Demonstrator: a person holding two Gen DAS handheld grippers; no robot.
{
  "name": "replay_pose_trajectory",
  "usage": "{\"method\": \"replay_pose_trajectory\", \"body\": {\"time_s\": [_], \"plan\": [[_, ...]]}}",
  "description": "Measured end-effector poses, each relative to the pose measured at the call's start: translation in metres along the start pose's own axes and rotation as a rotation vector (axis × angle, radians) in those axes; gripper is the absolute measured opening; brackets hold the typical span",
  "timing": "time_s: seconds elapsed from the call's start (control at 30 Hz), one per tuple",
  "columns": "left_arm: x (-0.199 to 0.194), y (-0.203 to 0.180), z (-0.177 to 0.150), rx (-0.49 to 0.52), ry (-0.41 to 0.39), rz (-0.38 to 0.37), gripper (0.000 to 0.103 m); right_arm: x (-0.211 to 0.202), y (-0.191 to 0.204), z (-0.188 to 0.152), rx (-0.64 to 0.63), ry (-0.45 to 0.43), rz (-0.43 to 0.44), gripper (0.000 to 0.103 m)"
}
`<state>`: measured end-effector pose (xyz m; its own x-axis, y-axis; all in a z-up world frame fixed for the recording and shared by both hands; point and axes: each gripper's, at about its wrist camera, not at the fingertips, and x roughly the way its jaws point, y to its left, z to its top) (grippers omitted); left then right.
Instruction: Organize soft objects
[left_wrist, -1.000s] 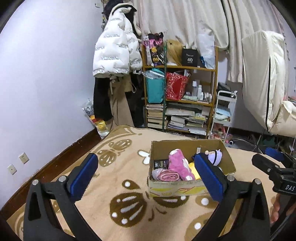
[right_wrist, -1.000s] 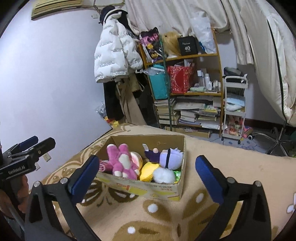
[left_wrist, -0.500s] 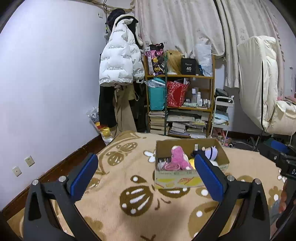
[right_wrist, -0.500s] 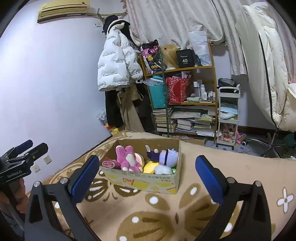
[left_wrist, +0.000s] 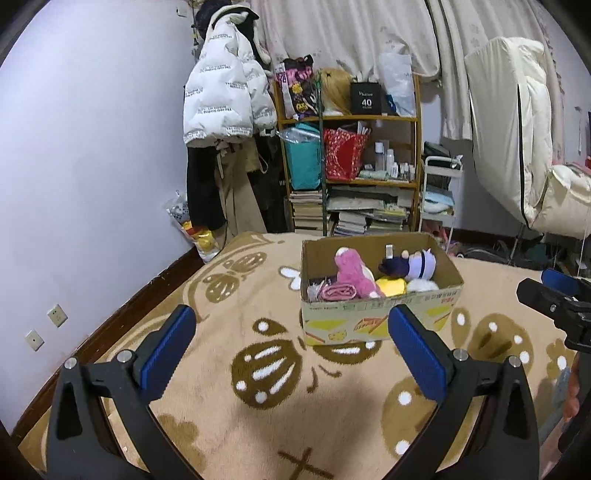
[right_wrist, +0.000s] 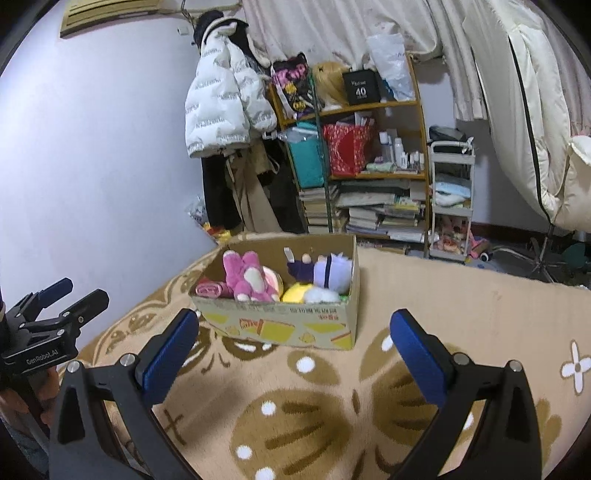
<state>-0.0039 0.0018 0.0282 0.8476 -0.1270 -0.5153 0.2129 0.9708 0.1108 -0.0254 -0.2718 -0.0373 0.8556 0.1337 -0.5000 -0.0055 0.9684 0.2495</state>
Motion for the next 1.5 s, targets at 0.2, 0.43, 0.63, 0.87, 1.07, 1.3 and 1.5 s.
{"method": "replay_pose_trajectory", "body": {"time_s": [0.2, 0.43, 0.63, 0.87, 1.07, 1.3, 1.5], "plan": [[0.007, -0.002, -0.004, 0.008, 0.02, 0.002, 0.103, 0.009, 0.0, -0.004, -0.003, 0.022, -0.007, 0.103], [0.011, -0.005, -0.005, 0.035, 0.029, 0.002, 0.103, 0.009, -0.002, -0.004, 0.013, 0.019, -0.016, 0.103], [0.012, -0.004, -0.005, 0.025, 0.032, 0.005, 0.103, 0.008, -0.004, -0.004, 0.013, 0.021, -0.021, 0.103], [0.012, -0.004, -0.005, 0.024, 0.032, 0.005, 0.103, 0.008, -0.006, -0.003, 0.014, 0.021, -0.021, 0.103], [0.012, -0.004, -0.005, 0.021, 0.035, 0.003, 0.103, 0.006, -0.009, -0.002, 0.017, 0.016, -0.027, 0.103], [0.012, -0.003, -0.007, 0.022, 0.035, 0.012, 0.103, 0.005, -0.012, 0.001, 0.019, 0.015, -0.034, 0.103], [0.012, -0.004, -0.01, 0.013, 0.033, 0.013, 0.103, 0.005, -0.012, 0.001, 0.018, 0.014, -0.034, 0.103]]}}
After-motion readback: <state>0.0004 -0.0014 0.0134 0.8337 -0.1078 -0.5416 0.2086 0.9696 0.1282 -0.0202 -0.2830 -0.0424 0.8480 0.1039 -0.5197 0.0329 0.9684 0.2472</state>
